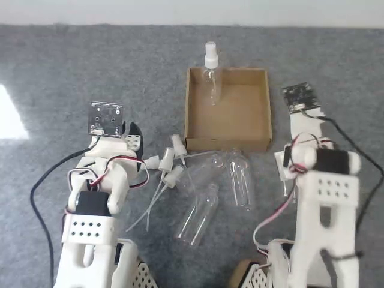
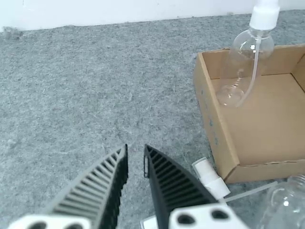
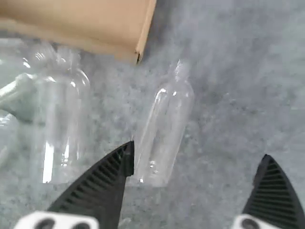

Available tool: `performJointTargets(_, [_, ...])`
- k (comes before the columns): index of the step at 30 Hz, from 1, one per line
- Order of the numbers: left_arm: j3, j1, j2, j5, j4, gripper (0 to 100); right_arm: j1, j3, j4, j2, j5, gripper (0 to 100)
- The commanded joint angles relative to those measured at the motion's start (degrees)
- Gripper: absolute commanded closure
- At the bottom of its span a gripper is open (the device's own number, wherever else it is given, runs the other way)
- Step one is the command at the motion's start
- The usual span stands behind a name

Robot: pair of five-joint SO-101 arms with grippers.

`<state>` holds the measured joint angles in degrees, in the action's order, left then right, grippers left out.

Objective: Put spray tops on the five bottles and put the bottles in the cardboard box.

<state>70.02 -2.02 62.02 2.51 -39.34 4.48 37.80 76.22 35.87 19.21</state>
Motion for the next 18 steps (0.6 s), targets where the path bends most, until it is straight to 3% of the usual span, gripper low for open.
performJointTargets(1, [-1.71,0.53,0.18,0.53,1.58,95,0.84,0.53,-6.73,-6.73,-2.55,65.1])
performJointTargets(12, [-1.71,0.35,0.18,0.44,1.58,95,1.36,-4.4,-16.57,-30.11,-7.03,65.3])
performJointTargets(18, [-2.24,0.26,-0.44,0.26,1.58,96,9.1,-5.45,-22.11,-35.91,-6.42,82.1])
